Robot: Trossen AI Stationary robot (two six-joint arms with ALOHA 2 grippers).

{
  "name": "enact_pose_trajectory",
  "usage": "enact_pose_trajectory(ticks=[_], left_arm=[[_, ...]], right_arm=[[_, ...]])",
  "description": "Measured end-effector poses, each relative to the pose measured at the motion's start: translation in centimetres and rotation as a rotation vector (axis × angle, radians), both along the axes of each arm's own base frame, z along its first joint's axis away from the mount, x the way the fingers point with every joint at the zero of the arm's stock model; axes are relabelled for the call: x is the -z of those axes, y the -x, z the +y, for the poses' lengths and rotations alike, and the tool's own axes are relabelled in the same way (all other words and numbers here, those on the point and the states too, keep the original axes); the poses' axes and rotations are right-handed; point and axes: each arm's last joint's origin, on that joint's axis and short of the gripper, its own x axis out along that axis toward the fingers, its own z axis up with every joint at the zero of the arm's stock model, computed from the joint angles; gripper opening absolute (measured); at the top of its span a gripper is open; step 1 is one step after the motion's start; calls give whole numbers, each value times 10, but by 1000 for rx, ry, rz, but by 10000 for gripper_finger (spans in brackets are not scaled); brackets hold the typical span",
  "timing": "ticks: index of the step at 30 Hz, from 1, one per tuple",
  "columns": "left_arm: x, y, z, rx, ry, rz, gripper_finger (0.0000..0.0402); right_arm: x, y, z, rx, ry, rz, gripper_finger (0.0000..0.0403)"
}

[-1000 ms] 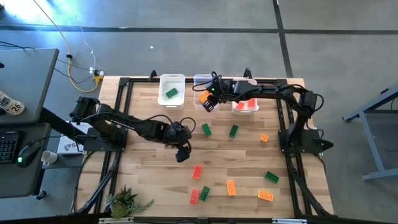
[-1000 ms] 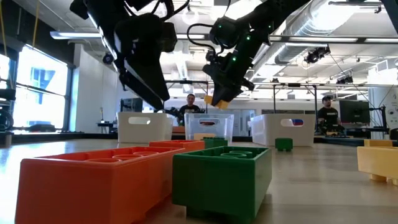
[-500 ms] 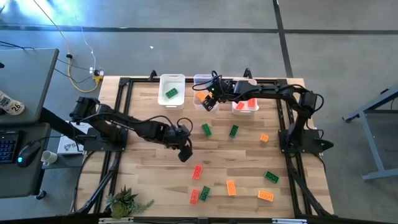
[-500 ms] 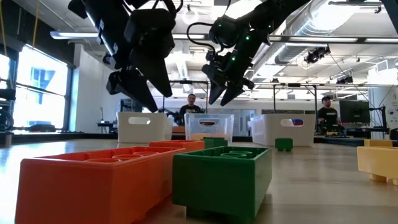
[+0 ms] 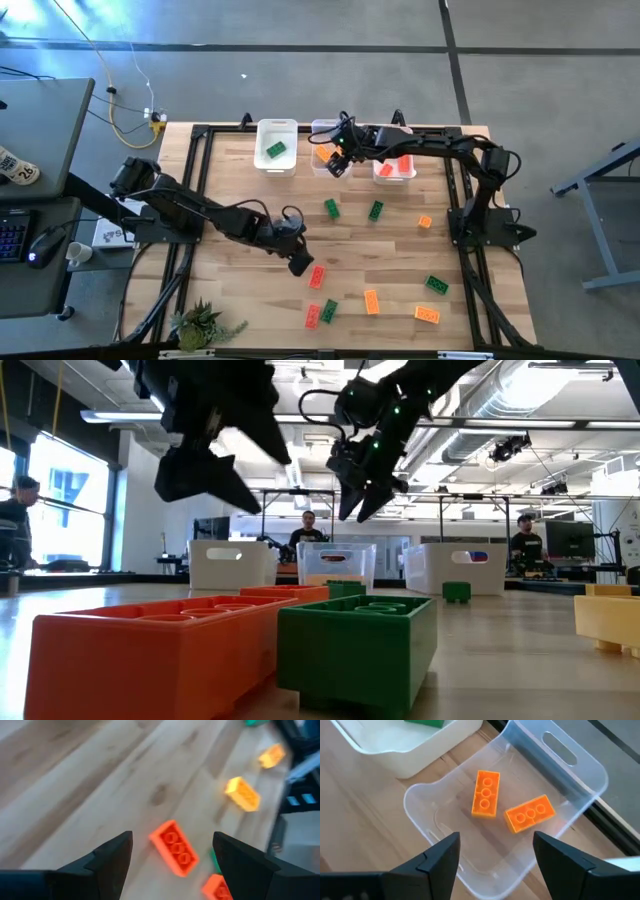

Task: Sort & place blocks by color
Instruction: Put the orange game piece into the right white bin

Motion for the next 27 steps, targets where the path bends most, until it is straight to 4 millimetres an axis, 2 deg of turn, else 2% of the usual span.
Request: enact_pose_trajectory(ticks=[5,13,20,27], left_arm=[[-7,-3,-7,7,21,-41,264],[-35,-13,-22,40,-46,-137,264],[-30,-7,-25,-61,-107,-83,264],[-17,-11,-42,-124,-148,-102,264]], right_arm=[[-27,0,-1,12,6,35,240],[-69,6,0,49,42,93,240],[-98,10,0,71,73,77,240],[-104,10,0,85,71,52,240]])
